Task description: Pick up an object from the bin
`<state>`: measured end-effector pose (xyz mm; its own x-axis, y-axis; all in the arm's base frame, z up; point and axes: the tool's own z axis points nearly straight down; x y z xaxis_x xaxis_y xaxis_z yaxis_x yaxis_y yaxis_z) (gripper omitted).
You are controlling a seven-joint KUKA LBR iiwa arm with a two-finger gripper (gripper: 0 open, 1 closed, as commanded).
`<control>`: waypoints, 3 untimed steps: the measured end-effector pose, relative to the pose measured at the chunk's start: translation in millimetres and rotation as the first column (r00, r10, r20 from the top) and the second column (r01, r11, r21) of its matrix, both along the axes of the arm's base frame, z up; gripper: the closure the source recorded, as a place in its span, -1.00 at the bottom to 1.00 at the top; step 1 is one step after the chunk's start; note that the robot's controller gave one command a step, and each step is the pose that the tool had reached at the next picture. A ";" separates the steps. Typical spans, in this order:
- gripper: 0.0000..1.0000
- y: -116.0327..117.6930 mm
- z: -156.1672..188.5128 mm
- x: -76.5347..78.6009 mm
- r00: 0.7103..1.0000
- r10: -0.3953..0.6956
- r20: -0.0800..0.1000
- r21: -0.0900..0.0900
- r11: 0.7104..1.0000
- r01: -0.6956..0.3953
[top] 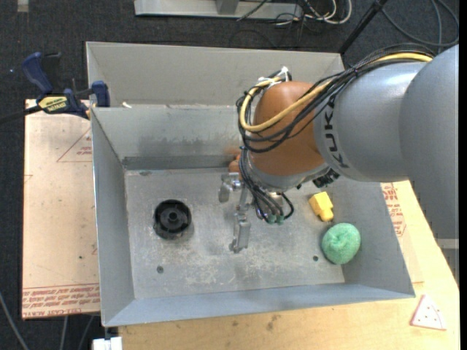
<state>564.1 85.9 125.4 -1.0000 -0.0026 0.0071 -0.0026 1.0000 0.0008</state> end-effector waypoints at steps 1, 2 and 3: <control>-1.00 -0.3 4.4 1.9 1.000 -0.002 0.007 0.001 1.000 0.002; -1.00 27.4 -31.4 44.8 1.000 0.007 0.018 0.001 1.000 -0.007; -1.00 69.2 -51.9 54.8 0.998 0.061 0.007 0.000 0.998 -0.061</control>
Offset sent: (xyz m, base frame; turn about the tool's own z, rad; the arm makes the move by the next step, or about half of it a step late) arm 0.0602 0.0406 -0.0554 -0.0100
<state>618.9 155.1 73.5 -0.9980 -0.0638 0.0001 -0.0638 0.9980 0.0005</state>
